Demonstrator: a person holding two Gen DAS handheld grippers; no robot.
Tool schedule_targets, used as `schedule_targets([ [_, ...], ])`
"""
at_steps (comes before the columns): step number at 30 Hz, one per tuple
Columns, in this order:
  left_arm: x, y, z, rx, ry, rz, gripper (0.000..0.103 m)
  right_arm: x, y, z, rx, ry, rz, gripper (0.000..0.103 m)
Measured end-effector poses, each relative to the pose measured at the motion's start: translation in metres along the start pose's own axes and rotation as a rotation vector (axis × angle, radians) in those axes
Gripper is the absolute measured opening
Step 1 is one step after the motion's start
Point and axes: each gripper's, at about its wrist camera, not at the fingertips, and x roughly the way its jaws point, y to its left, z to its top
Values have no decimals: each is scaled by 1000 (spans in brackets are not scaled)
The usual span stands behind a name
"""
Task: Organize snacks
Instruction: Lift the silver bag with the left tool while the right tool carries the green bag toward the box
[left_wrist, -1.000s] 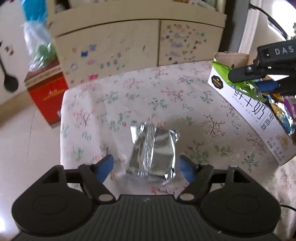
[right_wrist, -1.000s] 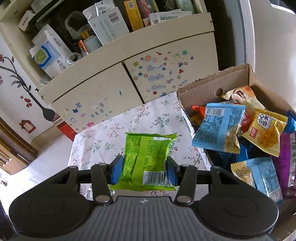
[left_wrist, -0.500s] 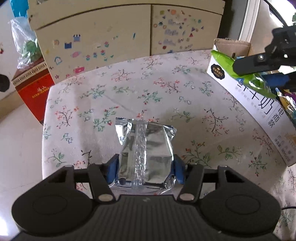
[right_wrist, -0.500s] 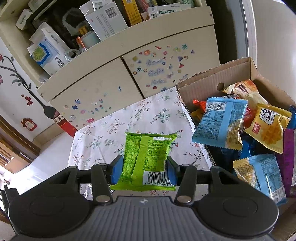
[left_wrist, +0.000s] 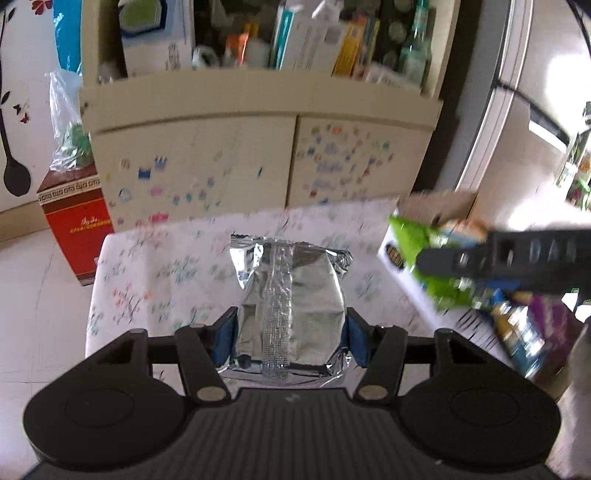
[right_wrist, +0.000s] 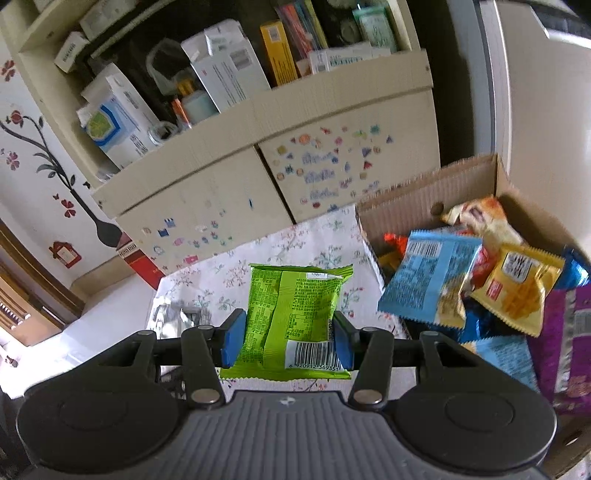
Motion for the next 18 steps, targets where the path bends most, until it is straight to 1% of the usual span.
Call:
schedule_targets([
  [3,-8,-6,15,3,-27,-6,59,-12,3,3,-31,-34,-5,56],
  [5,-12,-9,24,29,-48,4,59,-21,1,5,-43,-58,-15,56],
  [11,-19,-15,46,80,-86,26,59,-49,-20,6,22,-114,-38,56],
  [14,-14,-20,50,51,-97,7,59,-55,-27,7,40,-133,-60,56],
  [18,-7,-31,44,28,-84,-30,59,-53,-35,8,40,-129,-98,56],
])
